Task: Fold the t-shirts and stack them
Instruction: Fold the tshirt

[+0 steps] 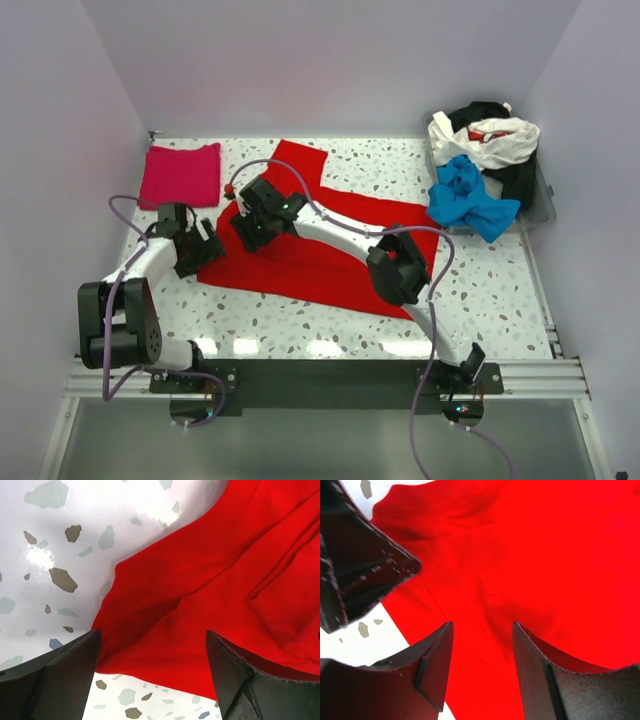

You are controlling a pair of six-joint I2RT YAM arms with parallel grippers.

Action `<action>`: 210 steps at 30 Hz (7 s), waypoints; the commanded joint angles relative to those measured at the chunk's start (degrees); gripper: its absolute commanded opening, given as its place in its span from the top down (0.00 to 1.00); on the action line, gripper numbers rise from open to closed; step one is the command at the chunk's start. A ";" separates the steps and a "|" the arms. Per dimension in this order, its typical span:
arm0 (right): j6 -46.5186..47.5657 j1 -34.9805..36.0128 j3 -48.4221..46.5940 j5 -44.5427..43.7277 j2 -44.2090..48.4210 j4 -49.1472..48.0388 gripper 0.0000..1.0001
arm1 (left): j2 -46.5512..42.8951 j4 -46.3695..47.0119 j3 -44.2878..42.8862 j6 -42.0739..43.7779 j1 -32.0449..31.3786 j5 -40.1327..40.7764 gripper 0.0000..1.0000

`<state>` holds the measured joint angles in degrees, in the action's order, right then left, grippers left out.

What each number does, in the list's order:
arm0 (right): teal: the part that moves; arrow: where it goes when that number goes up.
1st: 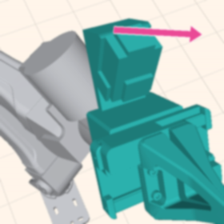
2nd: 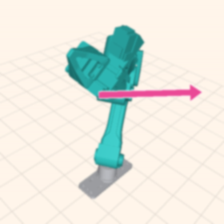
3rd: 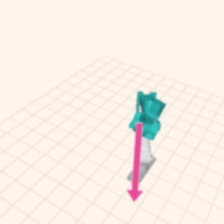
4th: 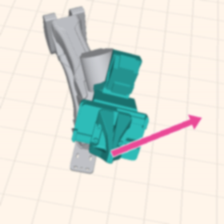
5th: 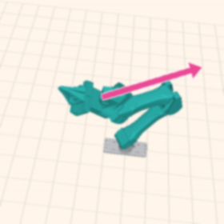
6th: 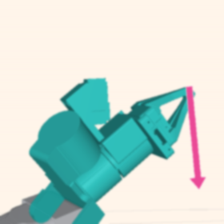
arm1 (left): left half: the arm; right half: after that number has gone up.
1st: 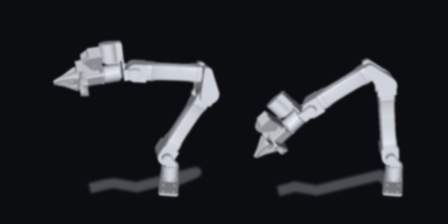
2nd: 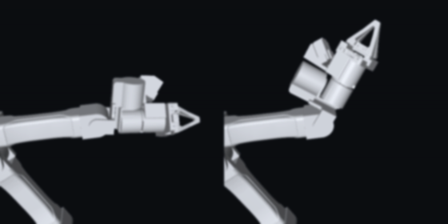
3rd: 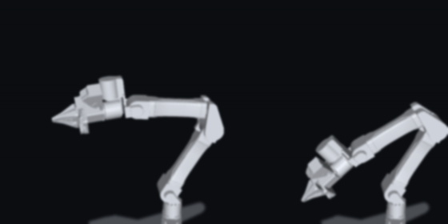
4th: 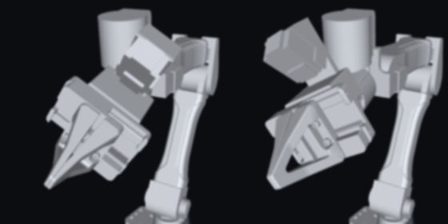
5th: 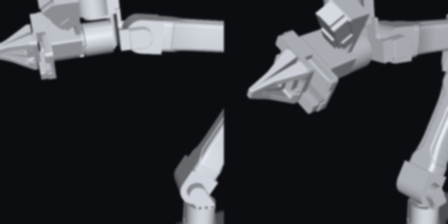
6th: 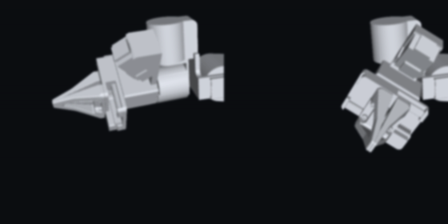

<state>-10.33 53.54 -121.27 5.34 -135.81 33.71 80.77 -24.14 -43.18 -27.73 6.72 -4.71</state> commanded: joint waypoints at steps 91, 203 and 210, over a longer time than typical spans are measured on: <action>-12.88 -24.62 40.39 -15.46 30.86 -4.09 0.20 | 15.63 7.17 -20.18 2.41 -16.38 1.11 0.09; -27.81 -44.05 71.17 -22.48 44.23 -9.81 0.32 | 60.91 9.11 -74.33 18.76 -37.22 16.31 0.18; -30.54 -44.13 73.19 -23.01 45.19 -13.49 0.31 | 62.31 9.20 -74.33 20.25 -37.39 17.72 0.37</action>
<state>-37.87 9.63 -49.80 -16.01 -91.66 23.22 141.56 -16.56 -115.72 -9.58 -30.92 10.94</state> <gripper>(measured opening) 0.691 0.673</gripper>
